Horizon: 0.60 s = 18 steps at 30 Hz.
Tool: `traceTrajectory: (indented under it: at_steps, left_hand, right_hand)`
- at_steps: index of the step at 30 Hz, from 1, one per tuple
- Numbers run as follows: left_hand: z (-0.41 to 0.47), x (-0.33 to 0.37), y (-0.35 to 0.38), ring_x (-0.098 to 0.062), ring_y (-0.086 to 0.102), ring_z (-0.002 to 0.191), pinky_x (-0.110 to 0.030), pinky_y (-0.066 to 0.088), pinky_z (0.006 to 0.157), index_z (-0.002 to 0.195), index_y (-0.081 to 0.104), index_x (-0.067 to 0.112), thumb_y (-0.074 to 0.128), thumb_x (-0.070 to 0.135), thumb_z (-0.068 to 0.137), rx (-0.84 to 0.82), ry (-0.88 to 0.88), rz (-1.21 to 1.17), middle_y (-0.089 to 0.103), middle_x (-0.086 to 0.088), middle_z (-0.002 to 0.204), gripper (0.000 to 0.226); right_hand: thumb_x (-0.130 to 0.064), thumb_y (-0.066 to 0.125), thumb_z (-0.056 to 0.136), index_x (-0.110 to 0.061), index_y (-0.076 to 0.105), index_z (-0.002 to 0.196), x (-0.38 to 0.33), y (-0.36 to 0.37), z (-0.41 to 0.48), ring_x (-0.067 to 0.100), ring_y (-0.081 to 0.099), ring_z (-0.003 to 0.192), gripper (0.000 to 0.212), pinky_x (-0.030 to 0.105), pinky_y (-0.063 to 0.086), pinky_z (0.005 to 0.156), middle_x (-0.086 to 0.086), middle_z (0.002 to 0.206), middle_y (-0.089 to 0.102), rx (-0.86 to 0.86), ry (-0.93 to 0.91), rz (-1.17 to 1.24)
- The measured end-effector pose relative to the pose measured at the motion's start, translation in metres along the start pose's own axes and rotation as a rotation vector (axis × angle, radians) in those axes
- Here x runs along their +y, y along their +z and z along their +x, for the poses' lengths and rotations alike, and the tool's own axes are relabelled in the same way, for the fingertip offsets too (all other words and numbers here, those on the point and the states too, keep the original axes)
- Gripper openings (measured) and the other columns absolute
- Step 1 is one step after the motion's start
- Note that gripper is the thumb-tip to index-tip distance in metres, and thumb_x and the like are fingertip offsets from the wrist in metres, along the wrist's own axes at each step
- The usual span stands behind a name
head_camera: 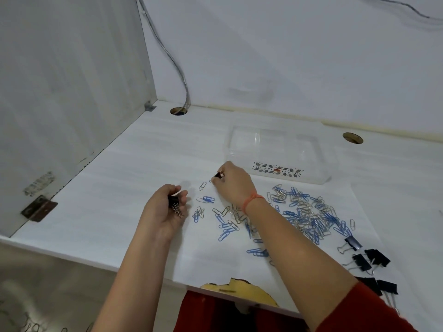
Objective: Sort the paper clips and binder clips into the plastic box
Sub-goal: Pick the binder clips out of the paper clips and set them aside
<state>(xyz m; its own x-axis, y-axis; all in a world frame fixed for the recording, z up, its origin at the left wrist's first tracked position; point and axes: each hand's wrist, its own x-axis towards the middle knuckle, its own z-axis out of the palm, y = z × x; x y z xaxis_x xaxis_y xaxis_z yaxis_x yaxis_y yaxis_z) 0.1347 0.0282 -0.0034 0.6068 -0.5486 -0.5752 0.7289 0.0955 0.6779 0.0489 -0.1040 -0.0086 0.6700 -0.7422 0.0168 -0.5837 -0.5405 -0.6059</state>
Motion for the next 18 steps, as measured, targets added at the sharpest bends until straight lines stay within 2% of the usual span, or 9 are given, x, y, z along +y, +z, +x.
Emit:
traceTrajectory:
  at_steps: [2, 4, 6, 7, 10, 12, 14, 16, 18]
  left_hand:
    - [0.0, 0.003, -0.002, -0.011, 0.048, 0.051, -0.013, 0.033, 0.037, 0.078, 0.052, 0.008, 0.036, 0.017, 0.093, 0.007, 0.025, -0.013, 0.054, -0.009, 0.074, 0.023]
    - [0.0, 0.007, -0.007, -0.012, 0.048, 0.057, -0.017, 0.033, 0.041, 0.081, 0.055, 0.007, 0.032, 0.02, 0.094, 0.016, 0.044, -0.042, 0.054, -0.009, 0.077, 0.029]
    - [0.002, 0.012, -0.015, -0.013, 0.049, 0.061, -0.021, 0.032, 0.049, 0.083, 0.058, 0.007, 0.03, 0.021, 0.093, 0.049, 0.084, -0.046, 0.055, -0.009, 0.079, 0.034]
    - [0.003, 0.014, -0.019, -0.014, 0.049, 0.063, -0.023, 0.032, 0.053, 0.082, 0.059, 0.007, 0.029, 0.022, 0.093, 0.077, 0.114, -0.039, 0.056, -0.008, 0.08, 0.035]
    - [0.005, 0.021, -0.03, -0.018, 0.051, 0.067, -0.026, 0.037, 0.06, 0.08, 0.061, 0.009, 0.032, 0.019, 0.09, 0.164, 0.198, -0.016, 0.056, -0.007, 0.079, 0.032]
    - [0.0, 0.022, -0.037, -0.018, 0.049, 0.062, -0.026, 0.036, 0.058, 0.08, 0.063, 0.012, 0.037, 0.019, 0.087, 0.213, 0.241, 0.112, 0.057, -0.006, 0.077, 0.028]
    - [-0.004, 0.022, -0.04, -0.019, 0.052, 0.062, -0.028, 0.037, 0.059, 0.079, 0.065, 0.014, 0.045, 0.021, 0.086, 0.209, 0.248, 0.231, 0.06, -0.004, 0.073, 0.023]
    - [-0.005, 0.021, -0.041, -0.021, 0.059, 0.069, -0.03, 0.041, 0.065, 0.082, 0.068, 0.012, 0.048, 0.026, 0.085, 0.183, 0.223, 0.274, 0.065, -0.007, 0.076, 0.024]
    - [-0.003, 0.021, -0.04, -0.022, 0.059, 0.069, -0.029, 0.041, 0.061, 0.091, 0.068, 0.011, 0.049, 0.028, 0.084, 0.195, 0.201, 0.321, 0.065, -0.008, 0.078, 0.027]
  right_hand:
    - [-0.028, 0.053, 0.091, -0.011, 0.055, 0.103, -0.008, -0.007, -0.003, 0.019, 0.055, 0.08, 0.021, 0.03, 0.044, 0.073, -0.001, 0.084, 0.057, -0.021, 0.102, 0.301]
    - [-0.026, 0.053, 0.09, -0.017, 0.052, 0.089, -0.025, -0.012, -0.006, 0.013, 0.044, 0.06, 0.009, 0.026, 0.047, 0.057, -0.003, 0.07, 0.045, -0.208, 0.219, 0.622]
    - [-0.021, 0.053, 0.089, -0.017, 0.052, 0.083, -0.045, -0.006, -0.006, 0.011, 0.033, 0.048, 0.008, 0.016, 0.035, 0.039, -0.001, 0.065, 0.04, -0.426, 0.3, 0.797]
    - [-0.019, 0.053, 0.088, -0.016, 0.053, 0.079, -0.055, 0.0, -0.006, 0.01, 0.031, 0.046, 0.01, 0.015, 0.032, 0.037, -0.001, 0.064, 0.041, -0.489, 0.326, 0.824]
    - [-0.018, 0.05, 0.088, -0.016, 0.049, 0.072, -0.083, 0.028, -0.002, 0.012, 0.036, 0.049, 0.017, 0.02, 0.038, 0.046, 0.0, 0.065, 0.045, -0.517, 0.332, 0.7]
    - [-0.014, 0.046, 0.086, -0.014, 0.045, 0.067, -0.097, 0.046, 0.0, 0.018, 0.04, 0.053, 0.02, 0.025, 0.037, 0.054, 0.004, 0.065, 0.044, -0.494, 0.241, 0.522]
    - [-0.009, 0.044, 0.084, -0.011, 0.047, 0.067, -0.105, 0.055, -0.001, 0.024, 0.045, 0.063, 0.018, 0.027, 0.034, 0.057, 0.008, 0.067, 0.047, -0.498, 0.149, 0.35]
    - [-0.006, 0.041, 0.086, -0.004, 0.059, 0.083, -0.11, 0.054, -0.003, 0.032, 0.055, 0.085, 0.018, 0.033, 0.043, 0.069, 0.016, 0.084, 0.059, -0.517, 0.096, 0.269]
    - [-0.003, 0.038, 0.09, 0.005, 0.058, 0.117, -0.113, 0.046, -0.003, 0.036, 0.054, 0.115, 0.035, 0.038, 0.046, 0.095, 0.021, 0.12, 0.06, -0.516, 0.09, 0.223]
